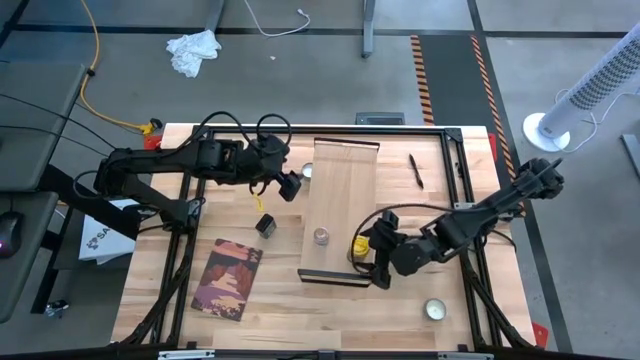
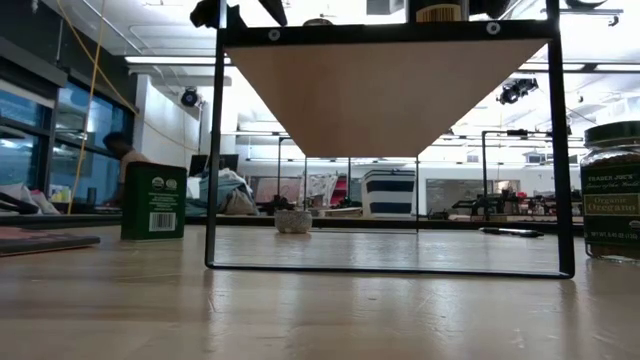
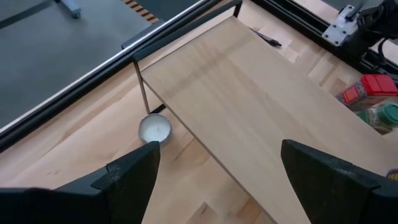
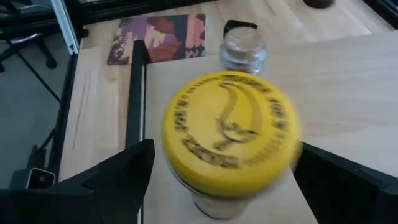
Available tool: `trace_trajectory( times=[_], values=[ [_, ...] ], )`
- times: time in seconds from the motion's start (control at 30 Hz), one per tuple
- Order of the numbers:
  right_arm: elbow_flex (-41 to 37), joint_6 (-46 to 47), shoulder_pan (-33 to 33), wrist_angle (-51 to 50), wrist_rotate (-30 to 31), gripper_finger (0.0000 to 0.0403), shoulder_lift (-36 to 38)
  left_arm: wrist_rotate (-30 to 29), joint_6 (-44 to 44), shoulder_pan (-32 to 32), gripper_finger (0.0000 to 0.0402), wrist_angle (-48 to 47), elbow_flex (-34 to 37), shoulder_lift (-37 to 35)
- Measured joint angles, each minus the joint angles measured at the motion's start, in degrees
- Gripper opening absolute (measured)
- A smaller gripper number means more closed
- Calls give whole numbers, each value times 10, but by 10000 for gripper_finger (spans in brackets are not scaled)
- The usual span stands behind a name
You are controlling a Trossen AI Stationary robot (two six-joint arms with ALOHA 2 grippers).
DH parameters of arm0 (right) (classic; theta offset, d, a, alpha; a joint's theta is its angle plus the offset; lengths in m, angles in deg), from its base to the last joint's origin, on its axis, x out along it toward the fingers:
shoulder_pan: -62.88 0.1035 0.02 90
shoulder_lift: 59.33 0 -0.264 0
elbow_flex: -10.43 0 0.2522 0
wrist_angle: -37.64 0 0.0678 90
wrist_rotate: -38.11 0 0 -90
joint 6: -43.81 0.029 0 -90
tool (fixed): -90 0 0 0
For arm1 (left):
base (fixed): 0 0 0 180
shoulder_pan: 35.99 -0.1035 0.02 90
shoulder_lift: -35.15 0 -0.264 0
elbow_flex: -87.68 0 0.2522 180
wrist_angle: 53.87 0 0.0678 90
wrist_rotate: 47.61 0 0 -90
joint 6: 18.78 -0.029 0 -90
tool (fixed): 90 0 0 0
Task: Shelf spices
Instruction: Remove the yellow seasoning can from the shelf
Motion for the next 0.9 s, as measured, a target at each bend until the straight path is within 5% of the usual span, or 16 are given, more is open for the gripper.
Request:
trace_trajectory(
  times=[0.13,0.37,0.43,0.7,0.9],
  values=[
    [0,1,-11,3,-26,340,-17,-10,0,0,331,0,0,0],
    [0,7,-14,-3,-1,196,11,-15,0,0,331,0,0,0],
    [0,10,-20,-26,2,187,31,-21,0,0,331,0,0,0],
    [130,124,-40,-377,69,190,99,-43,0,0,331,3,0,0],
    [140,358,-40,-579,109,190,98,-50,0,-12,331,3,0,0]
  ],
)
